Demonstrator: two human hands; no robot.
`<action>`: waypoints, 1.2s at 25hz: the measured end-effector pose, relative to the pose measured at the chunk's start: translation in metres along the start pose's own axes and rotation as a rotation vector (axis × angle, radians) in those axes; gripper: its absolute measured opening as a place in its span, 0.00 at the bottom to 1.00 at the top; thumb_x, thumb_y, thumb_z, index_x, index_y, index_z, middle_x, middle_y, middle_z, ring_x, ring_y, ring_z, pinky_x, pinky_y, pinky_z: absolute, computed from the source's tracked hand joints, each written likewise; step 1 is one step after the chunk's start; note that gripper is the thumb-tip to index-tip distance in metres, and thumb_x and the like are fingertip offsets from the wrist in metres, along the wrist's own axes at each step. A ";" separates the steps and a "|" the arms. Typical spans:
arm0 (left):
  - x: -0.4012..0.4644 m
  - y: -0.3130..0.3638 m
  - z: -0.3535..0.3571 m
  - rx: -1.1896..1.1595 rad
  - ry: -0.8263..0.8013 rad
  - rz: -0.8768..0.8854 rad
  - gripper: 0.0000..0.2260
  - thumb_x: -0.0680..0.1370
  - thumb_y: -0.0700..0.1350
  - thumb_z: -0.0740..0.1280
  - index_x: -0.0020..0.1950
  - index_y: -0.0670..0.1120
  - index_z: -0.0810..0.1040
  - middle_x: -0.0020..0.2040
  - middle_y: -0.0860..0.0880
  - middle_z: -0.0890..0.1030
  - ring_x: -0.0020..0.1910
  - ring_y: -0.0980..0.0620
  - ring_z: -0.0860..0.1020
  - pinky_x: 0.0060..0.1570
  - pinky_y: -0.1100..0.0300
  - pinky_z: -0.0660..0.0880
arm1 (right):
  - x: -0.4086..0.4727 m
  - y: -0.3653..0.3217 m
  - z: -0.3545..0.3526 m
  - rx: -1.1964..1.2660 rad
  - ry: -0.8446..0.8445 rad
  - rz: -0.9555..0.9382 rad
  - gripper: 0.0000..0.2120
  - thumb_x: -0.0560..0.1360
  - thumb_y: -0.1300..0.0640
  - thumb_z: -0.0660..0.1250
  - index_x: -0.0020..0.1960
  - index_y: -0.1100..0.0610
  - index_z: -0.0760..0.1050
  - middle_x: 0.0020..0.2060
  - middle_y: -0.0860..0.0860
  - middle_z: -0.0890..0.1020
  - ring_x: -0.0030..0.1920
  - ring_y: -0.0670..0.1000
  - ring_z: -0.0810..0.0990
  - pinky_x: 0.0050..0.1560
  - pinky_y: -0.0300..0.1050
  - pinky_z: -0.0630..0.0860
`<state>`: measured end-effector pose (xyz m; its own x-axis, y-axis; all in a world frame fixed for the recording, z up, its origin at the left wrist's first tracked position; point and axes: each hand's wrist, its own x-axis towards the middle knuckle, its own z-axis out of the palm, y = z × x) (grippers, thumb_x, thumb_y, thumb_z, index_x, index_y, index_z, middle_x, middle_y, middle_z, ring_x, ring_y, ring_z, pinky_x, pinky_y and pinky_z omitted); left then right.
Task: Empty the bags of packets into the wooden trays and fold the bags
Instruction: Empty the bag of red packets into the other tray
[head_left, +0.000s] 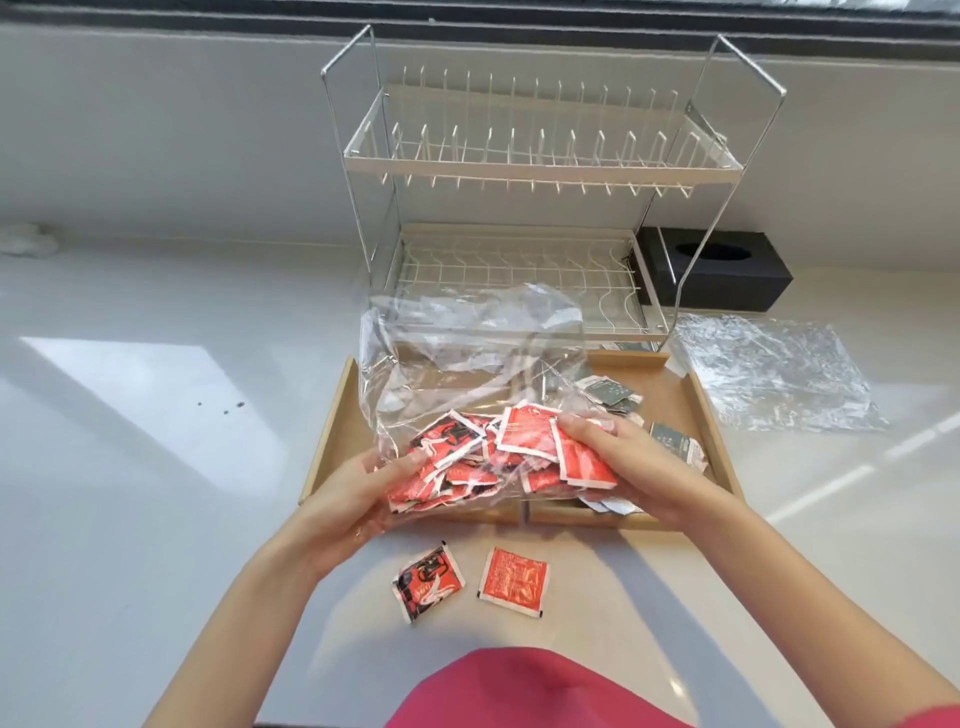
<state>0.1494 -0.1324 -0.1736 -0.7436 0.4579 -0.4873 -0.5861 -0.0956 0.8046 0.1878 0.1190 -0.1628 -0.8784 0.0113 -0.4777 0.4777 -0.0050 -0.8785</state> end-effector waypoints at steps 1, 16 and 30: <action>-0.001 -0.001 0.000 0.003 0.022 0.000 0.16 0.69 0.43 0.67 0.56 0.39 0.75 0.45 0.43 0.84 0.38 0.51 0.83 0.35 0.62 0.80 | 0.000 0.001 0.003 0.014 -0.023 0.019 0.09 0.76 0.50 0.62 0.45 0.56 0.75 0.28 0.48 0.82 0.26 0.45 0.80 0.24 0.35 0.73; -0.028 0.020 -0.009 -0.187 0.089 -0.036 0.14 0.65 0.44 0.67 0.48 0.42 0.80 0.42 0.46 0.85 0.39 0.52 0.83 0.38 0.65 0.80 | -0.004 -0.036 0.024 0.030 -0.049 0.001 0.09 0.75 0.55 0.63 0.40 0.58 0.76 0.23 0.47 0.81 0.23 0.42 0.78 0.22 0.32 0.72; -0.043 0.065 -0.009 -0.138 0.070 -0.041 0.11 0.64 0.39 0.65 0.42 0.39 0.84 0.42 0.43 0.85 0.39 0.50 0.84 0.30 0.66 0.79 | -0.011 -0.083 0.021 0.021 -0.127 -0.018 0.10 0.75 0.53 0.64 0.40 0.59 0.76 0.25 0.48 0.82 0.24 0.42 0.79 0.23 0.32 0.73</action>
<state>0.1402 -0.1662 -0.1029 -0.7358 0.4016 -0.5452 -0.6516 -0.2006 0.7316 0.1580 0.0984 -0.0849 -0.8822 -0.1147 -0.4567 0.4623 -0.0266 -0.8863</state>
